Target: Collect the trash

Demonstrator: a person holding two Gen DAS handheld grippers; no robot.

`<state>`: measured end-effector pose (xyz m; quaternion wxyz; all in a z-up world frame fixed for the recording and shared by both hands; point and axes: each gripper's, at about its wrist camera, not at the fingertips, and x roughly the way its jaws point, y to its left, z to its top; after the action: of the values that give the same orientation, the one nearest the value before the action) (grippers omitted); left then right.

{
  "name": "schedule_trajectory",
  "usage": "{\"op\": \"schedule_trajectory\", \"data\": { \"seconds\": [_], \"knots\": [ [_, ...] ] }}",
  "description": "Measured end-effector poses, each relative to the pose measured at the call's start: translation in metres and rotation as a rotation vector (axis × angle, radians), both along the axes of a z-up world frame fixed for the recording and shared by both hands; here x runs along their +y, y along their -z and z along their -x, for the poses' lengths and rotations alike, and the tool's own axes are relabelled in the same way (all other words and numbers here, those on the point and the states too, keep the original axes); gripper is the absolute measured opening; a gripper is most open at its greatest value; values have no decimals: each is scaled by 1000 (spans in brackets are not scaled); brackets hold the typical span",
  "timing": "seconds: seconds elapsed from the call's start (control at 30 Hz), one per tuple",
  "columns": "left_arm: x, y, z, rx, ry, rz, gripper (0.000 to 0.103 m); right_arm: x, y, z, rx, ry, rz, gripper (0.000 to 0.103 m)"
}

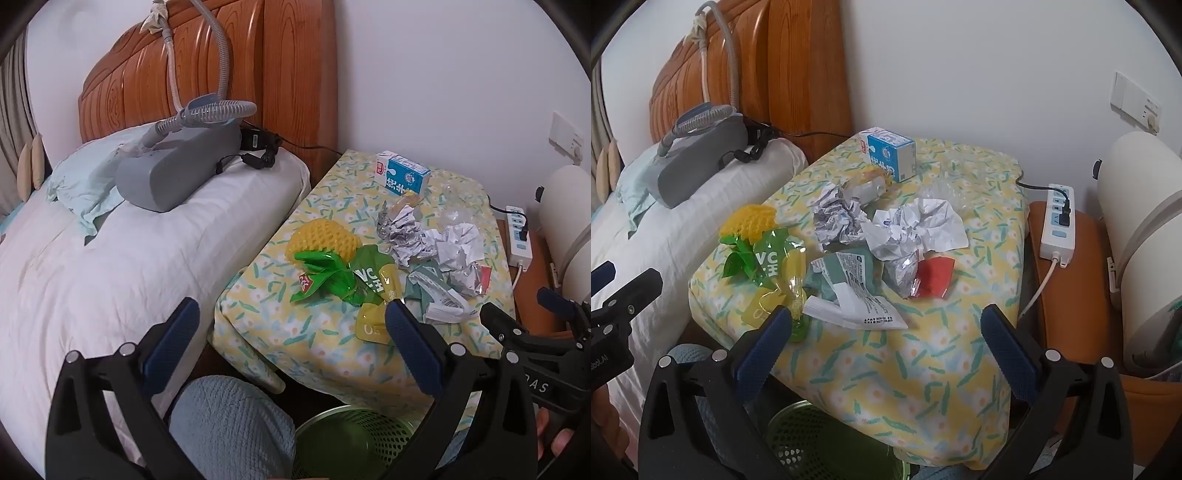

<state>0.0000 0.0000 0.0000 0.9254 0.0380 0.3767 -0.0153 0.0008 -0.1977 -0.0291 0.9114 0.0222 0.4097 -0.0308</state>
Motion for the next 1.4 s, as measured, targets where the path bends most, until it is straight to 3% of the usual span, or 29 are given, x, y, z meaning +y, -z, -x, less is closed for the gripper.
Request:
{"op": "schedule_trajectory", "data": {
  "seconds": [1.4],
  "knots": [
    [1,5,1,-4,3,0,96,-2,4,-1,13,4,1,101]
  ]
}}
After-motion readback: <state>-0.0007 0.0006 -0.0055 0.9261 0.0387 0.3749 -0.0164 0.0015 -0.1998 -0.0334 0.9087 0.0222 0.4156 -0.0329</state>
